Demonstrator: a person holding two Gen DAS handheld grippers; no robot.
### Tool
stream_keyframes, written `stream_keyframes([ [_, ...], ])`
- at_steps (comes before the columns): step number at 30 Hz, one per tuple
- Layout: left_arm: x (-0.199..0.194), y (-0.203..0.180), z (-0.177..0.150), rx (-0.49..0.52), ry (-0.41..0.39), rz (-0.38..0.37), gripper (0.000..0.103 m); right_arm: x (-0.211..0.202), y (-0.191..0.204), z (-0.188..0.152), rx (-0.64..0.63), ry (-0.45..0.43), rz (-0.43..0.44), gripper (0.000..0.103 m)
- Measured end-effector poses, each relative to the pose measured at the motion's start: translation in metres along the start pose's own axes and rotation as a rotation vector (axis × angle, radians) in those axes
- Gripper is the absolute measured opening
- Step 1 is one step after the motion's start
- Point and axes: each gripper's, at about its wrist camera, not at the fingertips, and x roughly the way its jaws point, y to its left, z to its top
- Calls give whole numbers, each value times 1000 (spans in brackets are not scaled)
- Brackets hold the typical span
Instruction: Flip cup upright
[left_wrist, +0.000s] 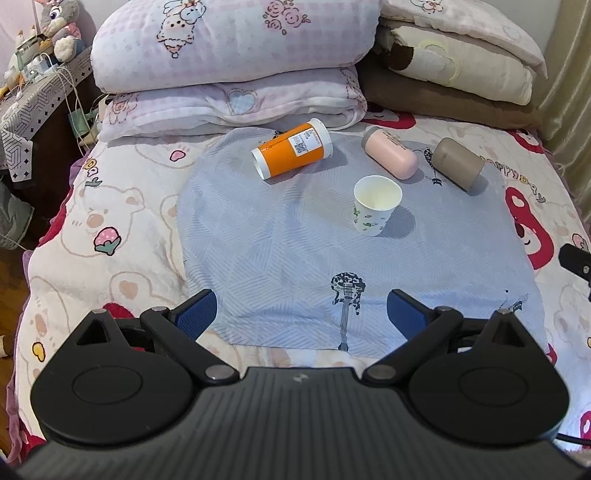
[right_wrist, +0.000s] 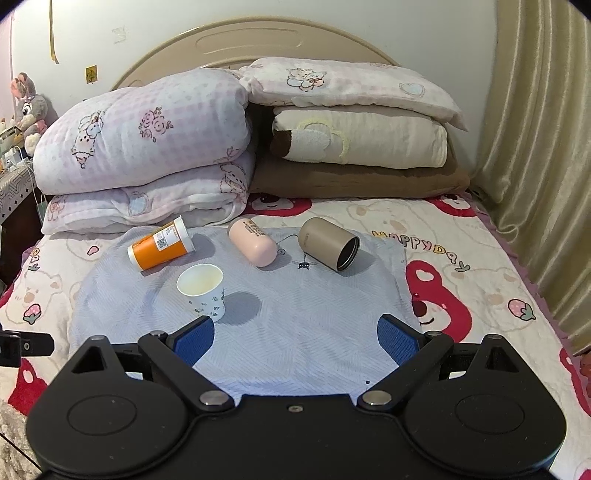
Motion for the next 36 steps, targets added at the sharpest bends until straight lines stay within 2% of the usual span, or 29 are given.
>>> stream_keyframes([
  [36,4,2,-6,35,2,40,100,-5,-1,-1,-9,-4,-5,97],
])
